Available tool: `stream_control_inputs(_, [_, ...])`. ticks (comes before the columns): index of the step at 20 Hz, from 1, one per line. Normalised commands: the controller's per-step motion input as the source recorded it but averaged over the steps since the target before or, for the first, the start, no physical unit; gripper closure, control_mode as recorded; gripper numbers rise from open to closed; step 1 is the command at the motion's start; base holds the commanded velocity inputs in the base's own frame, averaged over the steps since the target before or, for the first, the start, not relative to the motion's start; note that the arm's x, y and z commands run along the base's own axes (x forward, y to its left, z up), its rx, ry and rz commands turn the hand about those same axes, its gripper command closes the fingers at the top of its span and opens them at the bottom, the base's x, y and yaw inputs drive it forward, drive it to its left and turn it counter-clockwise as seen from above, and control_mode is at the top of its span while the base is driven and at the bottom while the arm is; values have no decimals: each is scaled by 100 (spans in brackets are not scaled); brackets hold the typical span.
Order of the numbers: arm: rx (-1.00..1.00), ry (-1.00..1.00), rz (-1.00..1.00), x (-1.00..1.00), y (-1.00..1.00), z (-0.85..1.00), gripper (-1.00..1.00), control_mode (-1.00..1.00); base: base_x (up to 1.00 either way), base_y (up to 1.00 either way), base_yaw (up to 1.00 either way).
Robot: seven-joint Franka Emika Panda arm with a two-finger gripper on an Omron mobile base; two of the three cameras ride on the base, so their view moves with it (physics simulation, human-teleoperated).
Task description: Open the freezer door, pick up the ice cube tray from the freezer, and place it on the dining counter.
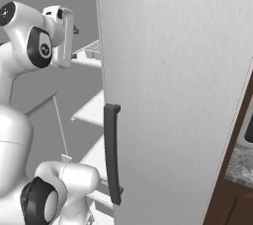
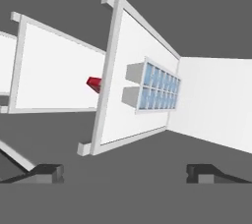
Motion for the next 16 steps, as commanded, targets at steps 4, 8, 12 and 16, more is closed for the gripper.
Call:
stream_control_inputs(4, [0, 11, 0, 15, 0, -1, -100, -100, 0, 0, 0])
stream_control_inputs(8, [1, 7, 0, 19, 4, -7, -100, -100, 0, 0, 0])
stream_control_inputs(12, [2, 2, 0, 20, 2, -4, -100, -100, 0, 0, 0])
stream_control_inputs(16, [1, 0, -2, 24, 9, -12, -100, -100, 0, 0, 0])
